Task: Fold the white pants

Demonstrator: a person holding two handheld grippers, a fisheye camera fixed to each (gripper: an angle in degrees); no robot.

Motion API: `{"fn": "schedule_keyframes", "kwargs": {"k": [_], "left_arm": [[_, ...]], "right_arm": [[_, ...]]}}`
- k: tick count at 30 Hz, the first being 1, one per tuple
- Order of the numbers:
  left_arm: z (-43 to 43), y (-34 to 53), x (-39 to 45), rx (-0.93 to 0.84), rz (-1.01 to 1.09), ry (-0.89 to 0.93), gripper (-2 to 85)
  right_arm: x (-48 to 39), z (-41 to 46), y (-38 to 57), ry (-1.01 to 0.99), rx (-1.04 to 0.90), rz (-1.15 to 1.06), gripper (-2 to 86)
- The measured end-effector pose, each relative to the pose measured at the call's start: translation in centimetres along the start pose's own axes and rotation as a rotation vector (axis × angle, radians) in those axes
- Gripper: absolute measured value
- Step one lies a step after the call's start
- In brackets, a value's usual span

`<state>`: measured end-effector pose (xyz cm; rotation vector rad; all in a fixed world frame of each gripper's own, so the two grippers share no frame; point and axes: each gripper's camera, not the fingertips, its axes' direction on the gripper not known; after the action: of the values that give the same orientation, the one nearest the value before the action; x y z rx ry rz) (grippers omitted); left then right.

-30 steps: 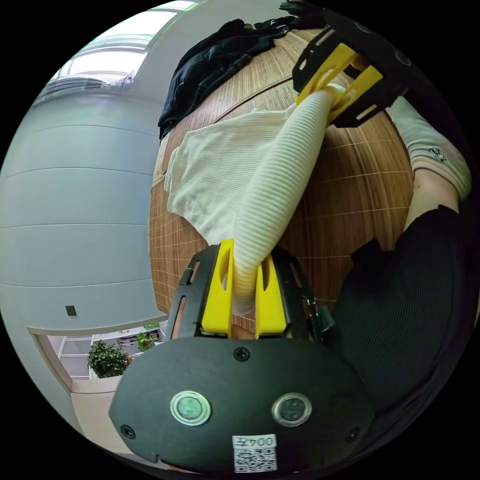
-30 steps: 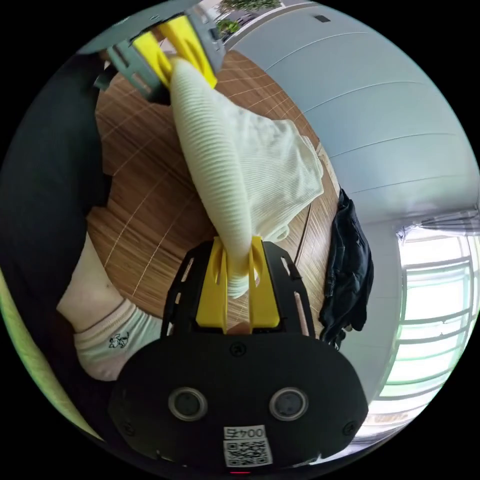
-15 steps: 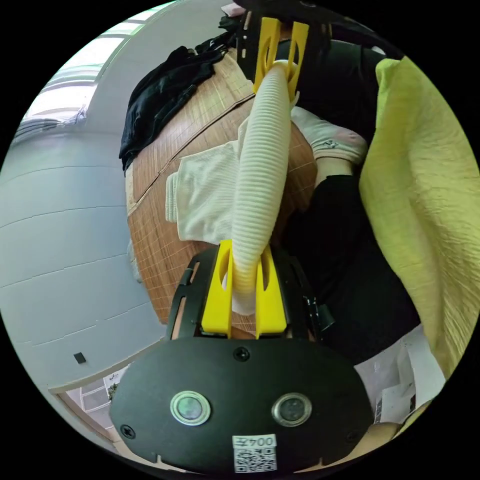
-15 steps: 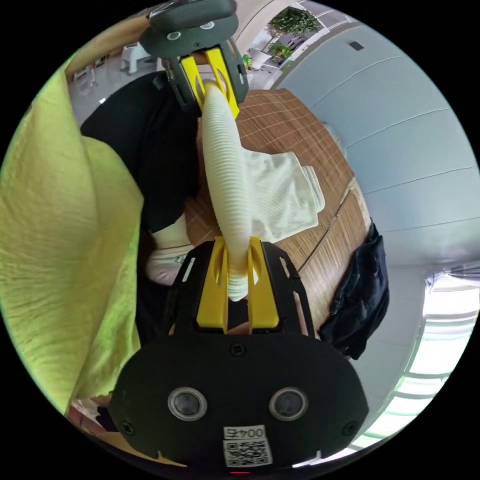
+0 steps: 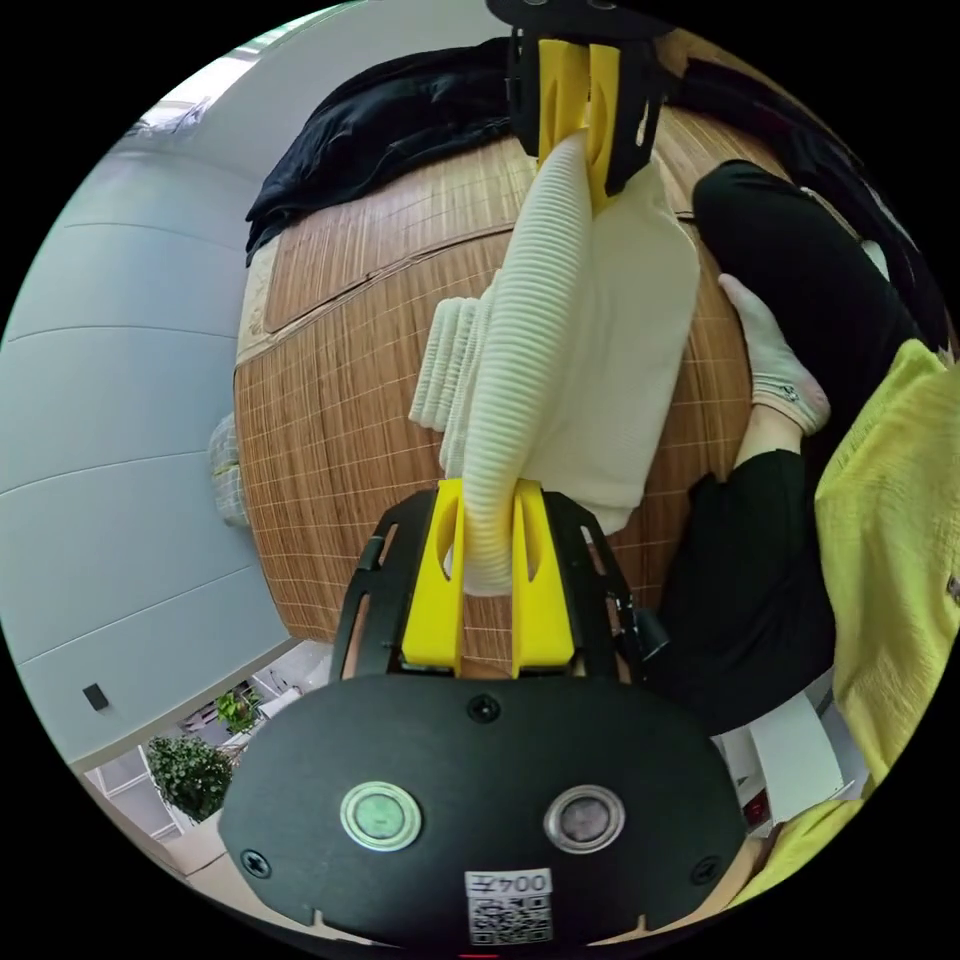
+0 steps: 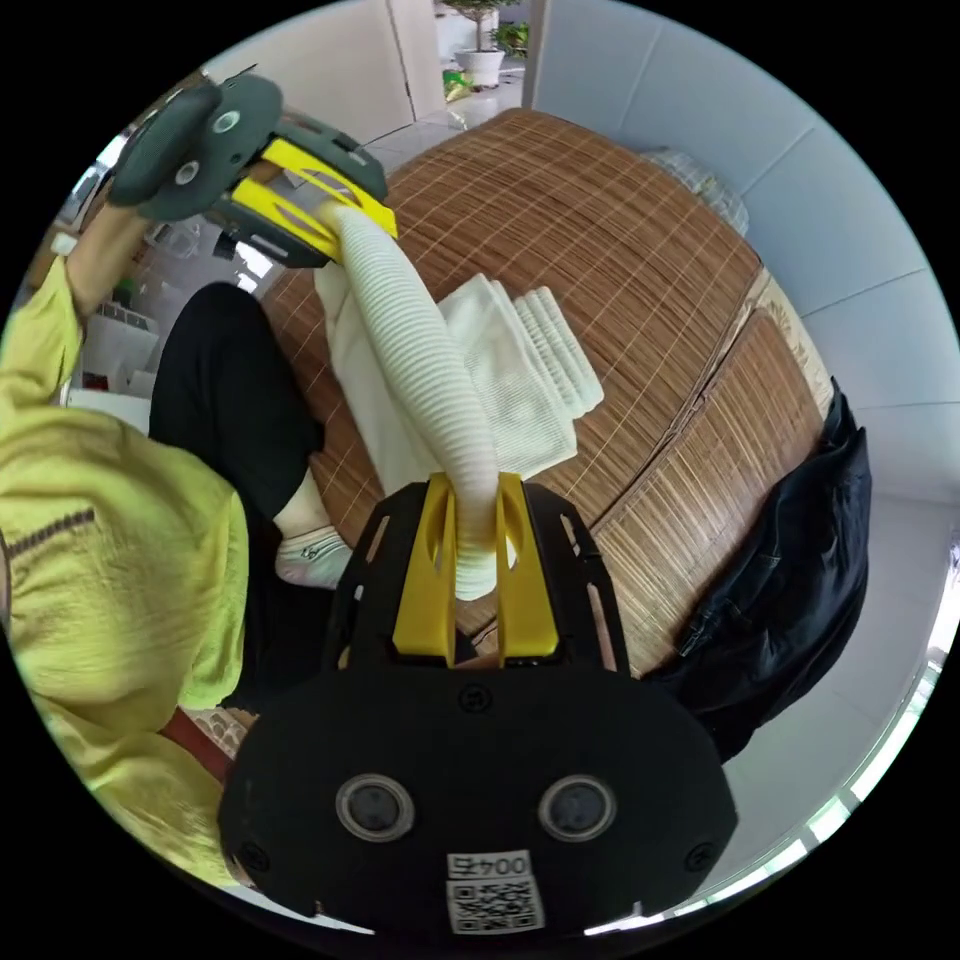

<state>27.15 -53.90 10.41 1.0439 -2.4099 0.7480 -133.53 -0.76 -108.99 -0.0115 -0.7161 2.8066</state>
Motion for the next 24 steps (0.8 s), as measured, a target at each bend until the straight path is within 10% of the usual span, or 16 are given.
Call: {"fn": "schedule_keyframes", "kwargs": {"k": [15, 24], "left_arm": [[14.0, -11.0, -16.2, 0.01, -0.35, 0.091, 13.1], [1.1, 5.9, -25.8, 0.323, -0.834, 0.17, 3.3]], "right_arm": [[20.6, 17.8, -6.1, -0.231, -0.071, 0.354, 9.1], [21.3, 9.9, 9.8, -0.218, 0.471, 0.698, 9.7]]}}
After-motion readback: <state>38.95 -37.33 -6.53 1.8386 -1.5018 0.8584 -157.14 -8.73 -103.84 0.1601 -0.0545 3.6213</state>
